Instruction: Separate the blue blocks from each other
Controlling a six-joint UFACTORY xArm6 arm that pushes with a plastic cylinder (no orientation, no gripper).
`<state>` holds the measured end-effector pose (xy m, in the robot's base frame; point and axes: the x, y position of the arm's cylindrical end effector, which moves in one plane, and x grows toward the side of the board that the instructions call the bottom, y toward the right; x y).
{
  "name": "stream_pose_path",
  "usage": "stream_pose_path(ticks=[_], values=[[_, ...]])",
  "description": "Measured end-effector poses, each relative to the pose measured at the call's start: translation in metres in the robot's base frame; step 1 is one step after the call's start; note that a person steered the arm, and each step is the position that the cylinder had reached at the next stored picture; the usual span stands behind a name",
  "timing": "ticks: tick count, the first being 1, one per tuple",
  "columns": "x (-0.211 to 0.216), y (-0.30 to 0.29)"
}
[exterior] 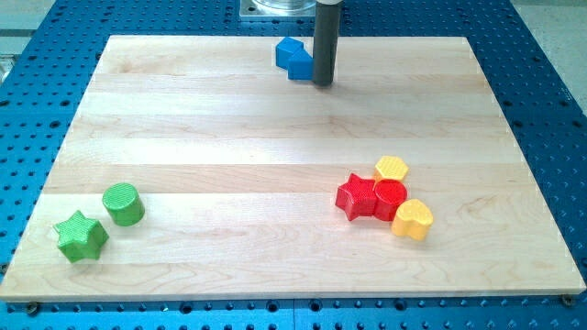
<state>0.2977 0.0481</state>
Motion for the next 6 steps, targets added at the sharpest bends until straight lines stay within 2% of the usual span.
stream_pose_path(ticks=[2,3,4,5,6], values=[[-0.03,0.019],[-0.093,0.03],[-0.106,0.018],[-0.096,-0.018],[-0.061,-0.037]])
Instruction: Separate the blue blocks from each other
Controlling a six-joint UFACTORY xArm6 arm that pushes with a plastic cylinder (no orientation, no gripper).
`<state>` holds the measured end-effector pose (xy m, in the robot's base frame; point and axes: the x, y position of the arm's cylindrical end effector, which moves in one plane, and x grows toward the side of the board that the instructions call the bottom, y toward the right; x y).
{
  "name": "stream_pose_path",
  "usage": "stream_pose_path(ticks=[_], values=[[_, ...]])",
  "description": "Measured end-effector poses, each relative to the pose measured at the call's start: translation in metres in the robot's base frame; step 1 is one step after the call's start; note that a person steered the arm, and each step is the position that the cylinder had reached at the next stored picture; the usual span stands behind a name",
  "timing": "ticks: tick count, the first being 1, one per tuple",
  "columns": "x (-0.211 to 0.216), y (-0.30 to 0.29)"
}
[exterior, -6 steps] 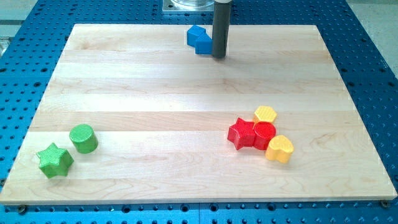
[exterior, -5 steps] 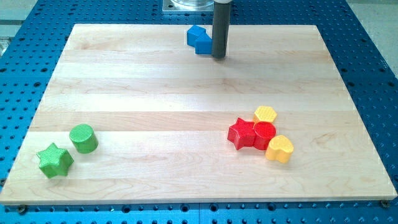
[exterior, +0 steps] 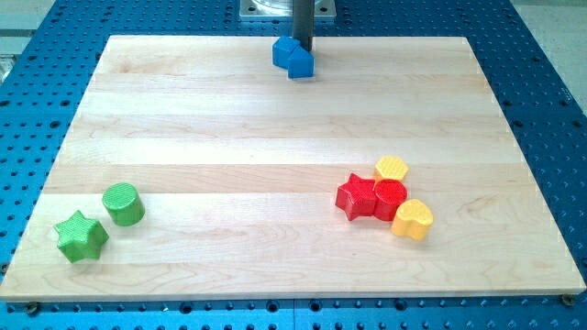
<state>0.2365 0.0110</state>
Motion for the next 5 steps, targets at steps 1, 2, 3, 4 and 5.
stream_pose_path(ticks=[1,2,3,4,5], values=[[0.047,-0.006],[0.057,-0.006],[0.06,-0.011],[0.057,-0.013],[0.053,-0.012]])
